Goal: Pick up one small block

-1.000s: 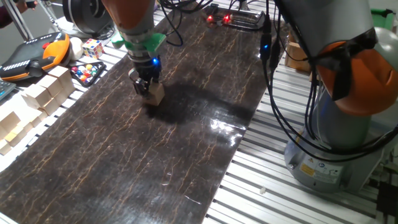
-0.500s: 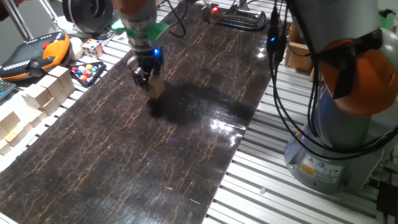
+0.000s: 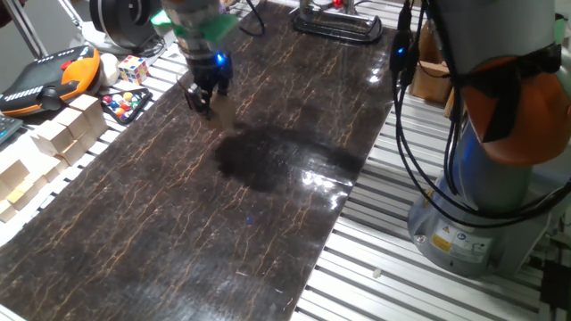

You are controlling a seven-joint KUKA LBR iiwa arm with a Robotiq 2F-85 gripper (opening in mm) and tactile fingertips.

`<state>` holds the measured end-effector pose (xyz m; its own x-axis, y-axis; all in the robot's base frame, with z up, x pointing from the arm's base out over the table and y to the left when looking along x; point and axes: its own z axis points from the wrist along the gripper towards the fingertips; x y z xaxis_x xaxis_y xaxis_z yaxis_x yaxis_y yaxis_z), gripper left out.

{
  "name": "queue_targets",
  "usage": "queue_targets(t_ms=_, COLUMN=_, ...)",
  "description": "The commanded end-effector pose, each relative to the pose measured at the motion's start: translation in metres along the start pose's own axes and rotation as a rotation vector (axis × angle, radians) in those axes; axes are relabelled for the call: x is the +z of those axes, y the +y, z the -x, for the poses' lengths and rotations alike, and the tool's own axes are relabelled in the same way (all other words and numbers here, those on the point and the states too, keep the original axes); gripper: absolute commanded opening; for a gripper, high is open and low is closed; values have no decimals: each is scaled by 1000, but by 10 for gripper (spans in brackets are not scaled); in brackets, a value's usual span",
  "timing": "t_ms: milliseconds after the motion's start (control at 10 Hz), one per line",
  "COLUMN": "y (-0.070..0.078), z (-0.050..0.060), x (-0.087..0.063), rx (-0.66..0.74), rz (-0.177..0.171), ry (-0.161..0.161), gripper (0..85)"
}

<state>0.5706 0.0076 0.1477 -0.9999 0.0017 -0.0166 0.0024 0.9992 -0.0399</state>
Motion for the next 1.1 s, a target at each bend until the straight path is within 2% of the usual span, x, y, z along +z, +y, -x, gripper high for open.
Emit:
queue_targets(t_ms=0, y=0, z=0, x=0, rx=-4, rz=0, ry=2, gripper=7)
queue_targets(t_ms=100, y=0, z=0, x=0, rx=-4, rz=0, ry=-2, gripper=7)
queue_targets(t_ms=300, y=0, z=0, x=0, rx=5, rz=-4, ry=-38, gripper=7)
queue_targets(t_ms=400, y=0, z=0, x=0, rx=13, rz=16, ry=-47, gripper=7)
queue_targets(t_ms=500, y=0, z=0, x=0, rx=18, rz=39, ry=-39, gripper=7)
queue_targets(t_ms=600, y=0, z=0, x=0, rx=21, rz=45, ry=-19, gripper=7)
queue_targets(t_ms=800, y=0, z=0, x=0, rx=6, rz=23, ry=47, gripper=7)
queue_targets(t_ms=900, y=-1, z=-1, x=-6, rx=3, rz=17, ry=71, gripper=7)
queue_targets(t_ms=1000, y=-3, z=-3, x=-21, rx=0, rz=7, ry=74, gripper=7)
